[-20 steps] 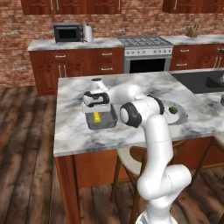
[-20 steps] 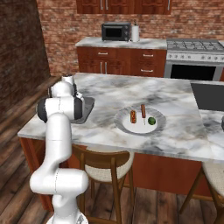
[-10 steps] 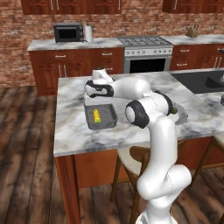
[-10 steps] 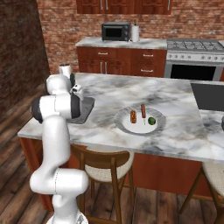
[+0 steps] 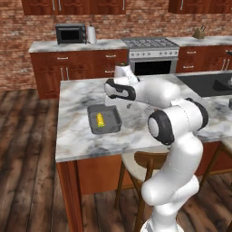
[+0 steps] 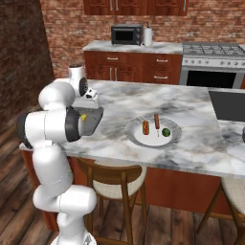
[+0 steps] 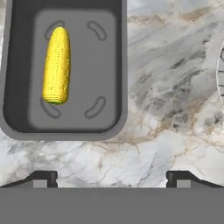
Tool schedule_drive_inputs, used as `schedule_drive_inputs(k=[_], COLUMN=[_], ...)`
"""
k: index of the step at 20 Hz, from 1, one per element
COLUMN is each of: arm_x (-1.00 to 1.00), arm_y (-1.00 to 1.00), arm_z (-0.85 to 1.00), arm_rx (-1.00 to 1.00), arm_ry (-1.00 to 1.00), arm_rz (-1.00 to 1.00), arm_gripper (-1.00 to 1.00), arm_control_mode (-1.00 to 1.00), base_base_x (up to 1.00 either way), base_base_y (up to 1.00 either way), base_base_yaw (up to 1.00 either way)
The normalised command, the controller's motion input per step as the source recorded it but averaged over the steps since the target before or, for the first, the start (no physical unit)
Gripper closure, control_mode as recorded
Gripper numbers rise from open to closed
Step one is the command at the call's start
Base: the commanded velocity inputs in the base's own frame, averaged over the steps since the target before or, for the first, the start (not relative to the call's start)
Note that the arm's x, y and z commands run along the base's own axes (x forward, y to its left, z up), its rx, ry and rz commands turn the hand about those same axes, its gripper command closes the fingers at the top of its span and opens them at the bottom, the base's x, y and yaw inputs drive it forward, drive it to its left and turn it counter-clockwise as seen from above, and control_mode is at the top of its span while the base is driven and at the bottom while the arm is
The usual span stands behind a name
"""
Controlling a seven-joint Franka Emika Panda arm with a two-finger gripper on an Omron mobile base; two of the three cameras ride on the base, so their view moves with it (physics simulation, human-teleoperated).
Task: Place one cooked food and one vegetable from the large plate to each tupperware container.
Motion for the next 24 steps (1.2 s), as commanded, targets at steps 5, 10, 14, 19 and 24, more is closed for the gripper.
schedule_drive_inputs(k=[5,10,14,19,24], arm_x=[-0.73,-0.09,0.09,0.22,0.31], arm_y=[-1.0,-1.0,-1.0,-0.99,-0.71], arm_z=[0.16,0.22,0.35,0.2,-0.41], arm_rx=[0.0,0.0,-0.02,-0.02,-0.06], arm_ry=[-0.12,-0.03,0.0,0.0,0.0], arm_rz=[0.12,0.16,0.16,0.12,0.01], arm_gripper=[-1.0,-1.0,-1.0,-1.0,-1.0], arm_control_mode=[-1.0,-1.0,-1.0,-1.0,-1.0], base_base_x=[0.0,0.0,0.0,0.0,0.0], base_base_y=[0.0,0.0,0.0,0.0,0.0], base_base_yaw=[0.0,0.0,0.0,0.0,0.0])
